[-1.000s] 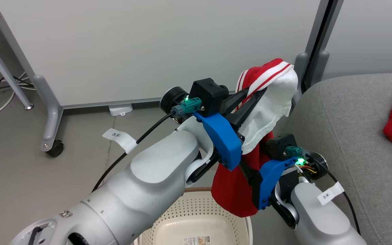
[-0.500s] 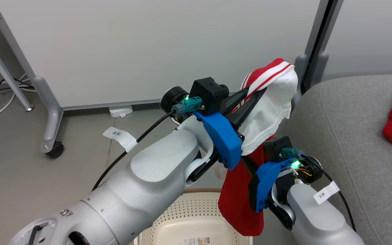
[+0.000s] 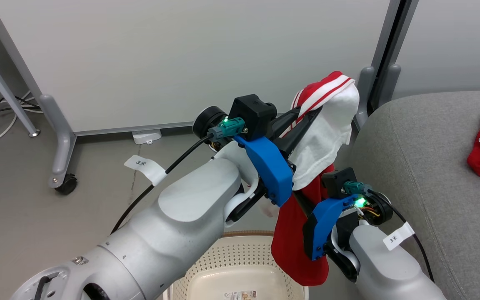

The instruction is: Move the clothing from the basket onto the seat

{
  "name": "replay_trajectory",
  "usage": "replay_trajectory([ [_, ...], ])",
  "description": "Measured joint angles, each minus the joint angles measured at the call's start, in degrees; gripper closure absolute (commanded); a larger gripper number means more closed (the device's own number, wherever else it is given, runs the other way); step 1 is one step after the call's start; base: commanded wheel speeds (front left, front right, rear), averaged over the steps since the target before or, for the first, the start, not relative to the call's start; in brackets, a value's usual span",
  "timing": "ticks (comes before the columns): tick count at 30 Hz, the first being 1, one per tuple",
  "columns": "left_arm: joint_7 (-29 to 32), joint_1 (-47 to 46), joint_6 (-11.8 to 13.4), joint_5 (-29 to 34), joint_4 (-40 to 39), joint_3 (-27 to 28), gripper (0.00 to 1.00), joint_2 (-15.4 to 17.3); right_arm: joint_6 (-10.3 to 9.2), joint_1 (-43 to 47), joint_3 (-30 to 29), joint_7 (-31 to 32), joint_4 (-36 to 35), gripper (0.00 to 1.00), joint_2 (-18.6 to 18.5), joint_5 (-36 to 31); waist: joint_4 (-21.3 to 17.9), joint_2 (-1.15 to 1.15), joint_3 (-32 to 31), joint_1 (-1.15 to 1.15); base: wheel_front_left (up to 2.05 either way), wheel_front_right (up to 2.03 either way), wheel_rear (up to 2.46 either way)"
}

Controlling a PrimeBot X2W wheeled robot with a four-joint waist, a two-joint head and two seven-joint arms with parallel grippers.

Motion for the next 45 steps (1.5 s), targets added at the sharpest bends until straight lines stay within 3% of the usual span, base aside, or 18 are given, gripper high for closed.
replay_trajectory([
  [4, 0.0, 0.1, 0.0, 0.1, 0.8, 0.3, 0.00, 0.0, 0.00, -0.2, 0.4, -0.7, 0.6, 1.00, 0.0, 0.4, 0.0, 0.00, 0.0, 0.00, 0.00, 0.00, 0.00],
  [10, 0.0, 1.6, 0.0, 0.7, 1.3, 2.6, 0.00, 0.6, -0.01, -0.5, 0.3, -2.1, 1.2, 1.00, 0.0, 0.7, -0.3, 0.00, 0.2, 0.00, 0.00, 0.00, 0.00],
  [15, 0.0, 5.4, 0.1, 2.2, 0.0, 5.7, 0.00, 3.1, 0.00, -0.7, -0.8, -3.6, 1.1, 1.00, 0.0, 0.7, -0.5, 0.00, 0.5, 0.00, 0.00, 0.00, 0.00],
  [25, 0.0, 19.2, 4.3, 10.9, -11.6, 20.1, 0.00, 10.7, -0.01, -0.8, -6.0, -6.4, -2.1, 1.00, 0.0, -2.5, -2.1, 0.00, 1.9, 0.00, 0.00, 0.00, 0.00],
  [31, 0.0, 31.1, 5.6, 18.0, -20.9, 30.0, 0.00, 14.2, -0.01, 1.4, -9.8, -6.2, -7.0, 1.00, 0.0, -6.0, -3.9, 0.00, 2.7, 0.00, 0.00, 0.00, 0.00],
  [37, 0.0, 41.5, 5.8, 24.2, -27.8, 39.2, 0.00, 14.3, -0.01, 5.9, -13.7, -3.7, -14.7, 1.00, -0.1, -8.6, -6.3, 0.00, 3.3, 0.00, 0.00, 0.00, 0.00],
  [45, 0.0, 50.8, 3.9, 30.7, -32.5, 49.0, 0.00, 11.5, -0.01, 14.1, -18.3, 0.9, -27.4, 1.00, -0.1, -11.1, -10.6, 0.00, 3.9, 0.00, 0.00, 0.00, 0.00],
])
